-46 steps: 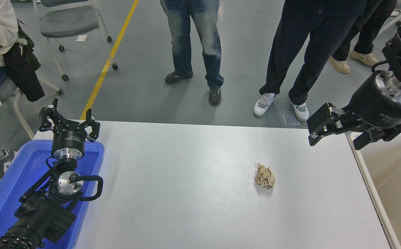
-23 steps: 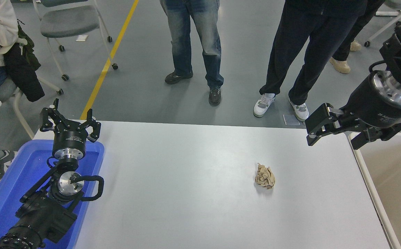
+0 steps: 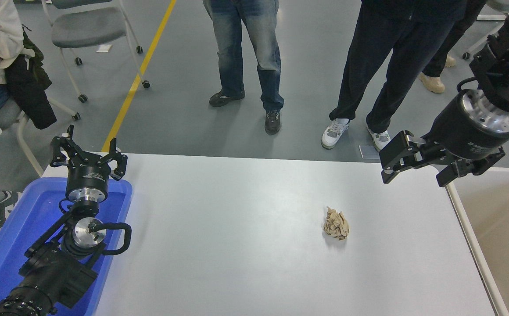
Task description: Pick up paper ball place in dustbin
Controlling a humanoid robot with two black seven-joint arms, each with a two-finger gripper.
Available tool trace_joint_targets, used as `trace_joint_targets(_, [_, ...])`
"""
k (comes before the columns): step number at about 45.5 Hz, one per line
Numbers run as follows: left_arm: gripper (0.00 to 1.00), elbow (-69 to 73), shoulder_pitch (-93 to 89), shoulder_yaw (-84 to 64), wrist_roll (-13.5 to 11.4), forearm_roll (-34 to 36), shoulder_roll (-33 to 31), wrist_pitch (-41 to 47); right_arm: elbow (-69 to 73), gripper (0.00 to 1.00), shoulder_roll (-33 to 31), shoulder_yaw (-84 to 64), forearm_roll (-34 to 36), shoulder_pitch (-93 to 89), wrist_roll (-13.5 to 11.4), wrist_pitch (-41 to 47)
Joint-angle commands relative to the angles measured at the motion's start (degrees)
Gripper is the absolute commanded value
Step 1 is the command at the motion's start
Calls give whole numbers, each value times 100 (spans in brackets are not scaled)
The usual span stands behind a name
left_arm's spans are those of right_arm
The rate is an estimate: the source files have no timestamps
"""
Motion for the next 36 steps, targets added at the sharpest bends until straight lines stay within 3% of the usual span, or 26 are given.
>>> trace_joint_targets(1, [99, 2, -4, 1, 1, 0, 1, 0, -765, 100, 297, 351, -7, -675, 0, 0])
trace_joint_targets(10, [99, -16, -4, 1, 1, 0, 1, 0, -1460, 100, 648, 448, -16, -1273, 0, 0])
trace_joint_targets(19, [99, 2, -3, 1, 1, 0, 1, 0, -2067, 100, 965, 527, -42, -1994, 0, -536])
trace_joint_targets(28, [99, 2, 5, 1, 1, 0, 1, 0, -2365, 100, 1000, 826, -736, -2820, 0, -966])
trace_joint_targets(36, [99, -16, 5, 1, 1, 0, 1, 0, -2743, 100, 1219, 931, -807, -3488, 0, -1502])
